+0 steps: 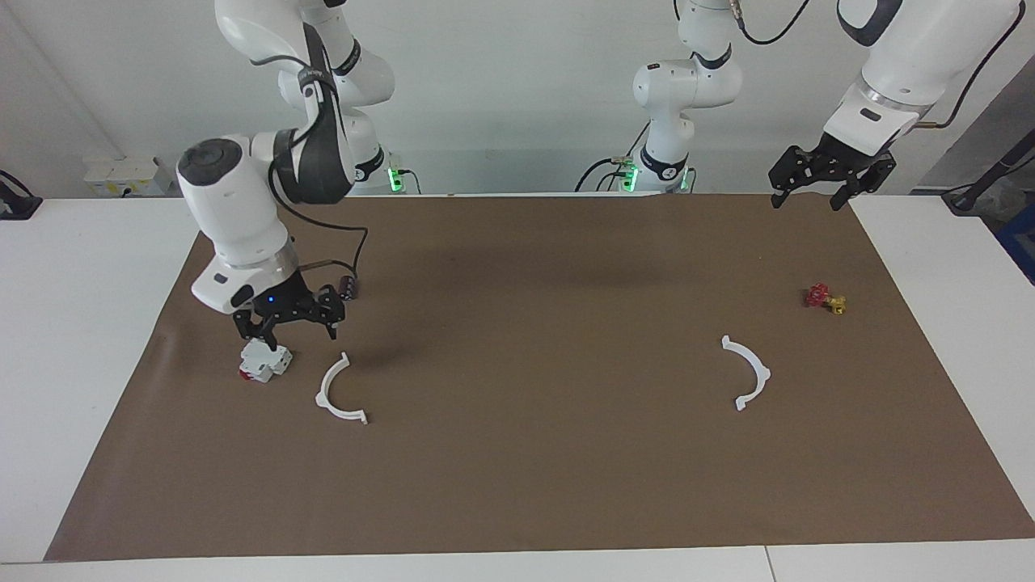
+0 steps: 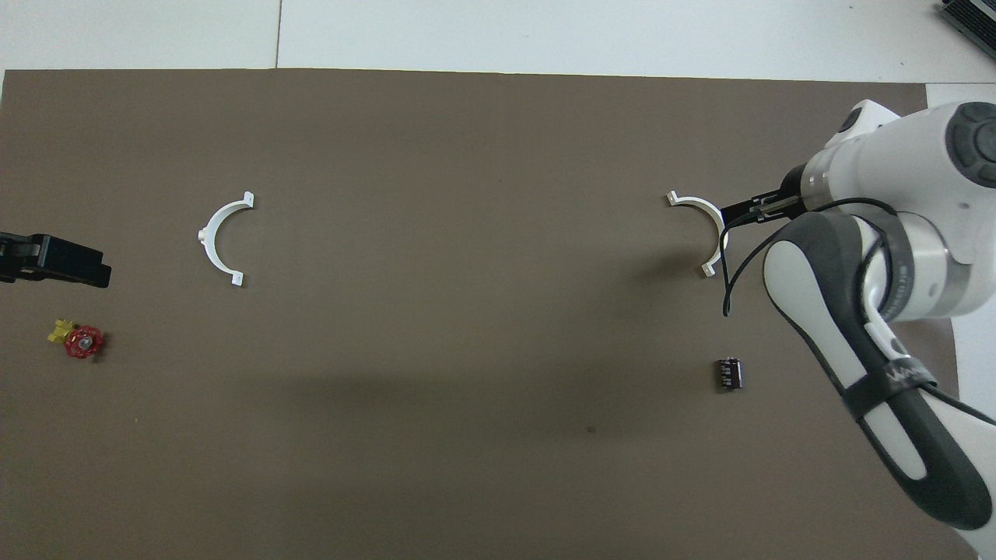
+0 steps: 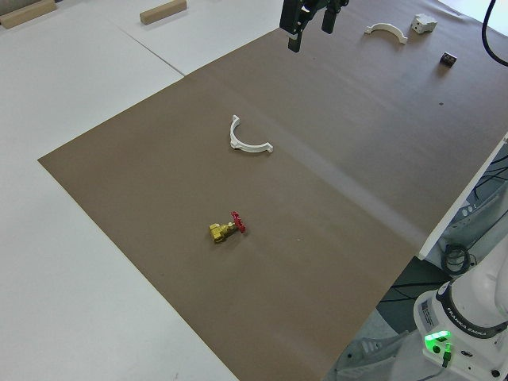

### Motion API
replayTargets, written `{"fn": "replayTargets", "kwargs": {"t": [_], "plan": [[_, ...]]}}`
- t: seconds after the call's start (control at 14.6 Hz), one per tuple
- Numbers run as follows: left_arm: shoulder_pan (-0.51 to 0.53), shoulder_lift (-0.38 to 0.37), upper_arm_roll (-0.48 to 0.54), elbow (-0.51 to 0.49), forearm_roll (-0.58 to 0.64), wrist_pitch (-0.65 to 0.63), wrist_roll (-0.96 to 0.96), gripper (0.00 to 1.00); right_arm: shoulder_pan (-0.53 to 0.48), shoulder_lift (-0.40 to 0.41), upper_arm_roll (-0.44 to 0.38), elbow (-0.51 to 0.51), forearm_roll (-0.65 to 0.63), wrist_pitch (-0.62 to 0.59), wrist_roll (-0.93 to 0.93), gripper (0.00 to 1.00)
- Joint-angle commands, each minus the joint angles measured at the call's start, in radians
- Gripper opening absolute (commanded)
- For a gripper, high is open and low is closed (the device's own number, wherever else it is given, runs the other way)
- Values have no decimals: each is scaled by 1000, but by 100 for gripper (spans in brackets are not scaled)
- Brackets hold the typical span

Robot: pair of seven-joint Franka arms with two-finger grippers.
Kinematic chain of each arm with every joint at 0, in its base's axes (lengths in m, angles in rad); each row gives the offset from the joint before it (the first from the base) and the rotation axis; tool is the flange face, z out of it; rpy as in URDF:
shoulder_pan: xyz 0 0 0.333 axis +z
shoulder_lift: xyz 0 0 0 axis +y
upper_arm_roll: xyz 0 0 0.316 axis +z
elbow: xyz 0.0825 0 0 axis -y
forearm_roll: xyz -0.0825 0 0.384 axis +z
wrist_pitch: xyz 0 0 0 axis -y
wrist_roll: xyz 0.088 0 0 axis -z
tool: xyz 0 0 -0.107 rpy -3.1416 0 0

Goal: Assemble drain pipe with both arms
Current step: 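Reach the right gripper to the white clamp half farther from the robot, then grasp the clamp half with the right gripper and carry it toward center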

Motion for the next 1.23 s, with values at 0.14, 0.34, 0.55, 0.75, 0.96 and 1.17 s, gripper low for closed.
{"fn": "replayTargets", "kwargs": {"t": [0.14,0.34,0.55,0.75,0.96,1.17], "plan": [[-12,-30,-2,-31,10,-2,-8,100,-23,150,4,16,143,143,-330,100],[-8,-31,0,-39,8,8,-6,100,-26,206,4,15,164,229,-426,99],[-8,-31,0,-39,10,16,-3,100,-28,221,3,15,164,240,-451,76],[-11,-27,0,-34,14,59,-6,100,-31,232,1,10,161,243,-455,47],[-8,-27,1,-37,16,59,-4,100,-33,235,0,-18,150,298,-452,0],[-2,-19,1,-36,16,74,-9,100,-30,229,-2,1,149,258,-434,0]]}}
